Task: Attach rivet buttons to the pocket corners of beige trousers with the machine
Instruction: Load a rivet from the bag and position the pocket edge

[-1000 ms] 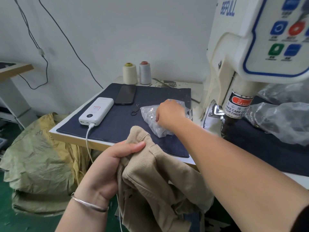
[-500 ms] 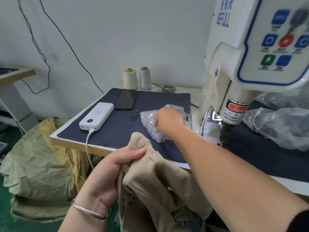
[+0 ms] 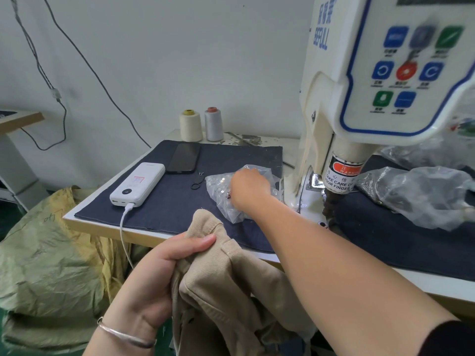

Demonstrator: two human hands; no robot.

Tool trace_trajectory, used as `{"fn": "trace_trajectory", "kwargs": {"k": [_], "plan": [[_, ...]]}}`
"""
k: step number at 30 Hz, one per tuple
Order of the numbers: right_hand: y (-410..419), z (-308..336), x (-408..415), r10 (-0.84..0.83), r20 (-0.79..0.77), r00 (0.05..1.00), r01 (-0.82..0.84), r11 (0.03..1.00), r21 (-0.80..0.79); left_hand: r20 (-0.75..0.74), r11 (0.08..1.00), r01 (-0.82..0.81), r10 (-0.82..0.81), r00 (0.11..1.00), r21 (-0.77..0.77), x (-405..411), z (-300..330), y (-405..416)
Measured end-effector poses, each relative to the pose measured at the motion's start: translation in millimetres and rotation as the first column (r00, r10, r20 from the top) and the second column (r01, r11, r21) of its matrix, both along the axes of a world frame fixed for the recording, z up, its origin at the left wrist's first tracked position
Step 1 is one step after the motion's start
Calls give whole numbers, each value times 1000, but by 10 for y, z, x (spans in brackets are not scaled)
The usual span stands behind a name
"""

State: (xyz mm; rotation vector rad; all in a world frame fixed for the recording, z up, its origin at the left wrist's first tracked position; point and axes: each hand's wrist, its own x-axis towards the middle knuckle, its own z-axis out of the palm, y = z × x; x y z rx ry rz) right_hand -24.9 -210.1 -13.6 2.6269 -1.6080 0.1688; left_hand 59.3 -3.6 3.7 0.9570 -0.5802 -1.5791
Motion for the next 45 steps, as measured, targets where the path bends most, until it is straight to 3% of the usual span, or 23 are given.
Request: {"fn": "trace_trajectory", "kwargs": {"k": [4, 12, 17, 23, 30, 34, 41, 45], "plan": [[3, 43, -13, -2, 22, 1000, 1, 1000, 21, -3, 1000, 16, -16, 1000, -8, -8, -1, -9], [241, 287, -132, -52, 331, 942, 72, 996, -48, 26, 1000, 3, -3, 1000, -9, -105, -4, -10], [524, 432, -212, 31, 435, 900, 16, 995, -103, 59, 1000, 13, -13, 998, 9, -185, -17, 38], [1038, 533, -355, 179, 584, 792, -135, 984, -119, 34, 998, 15, -17, 999, 61, -246, -66, 130], [1630, 554, -831, 237, 779, 581, -256, 961, -102, 21, 998, 66, -66, 998, -3, -483, -54, 179], [1790, 501, -1202, 166, 842, 514, -292, 956, -10, 44, 996, 86, -86, 995, -7, -608, -14, 144], [1681, 422, -1850, -131, 950, 284, -200, 961, 193, 85, 995, 68, -75, 994, 74, -771, -7, 108], [1661, 296, -2184, -280, 934, 221, -119, 943, 311, 94, 992, 81, -89, 992, 93, -809, -16, 91]]}}
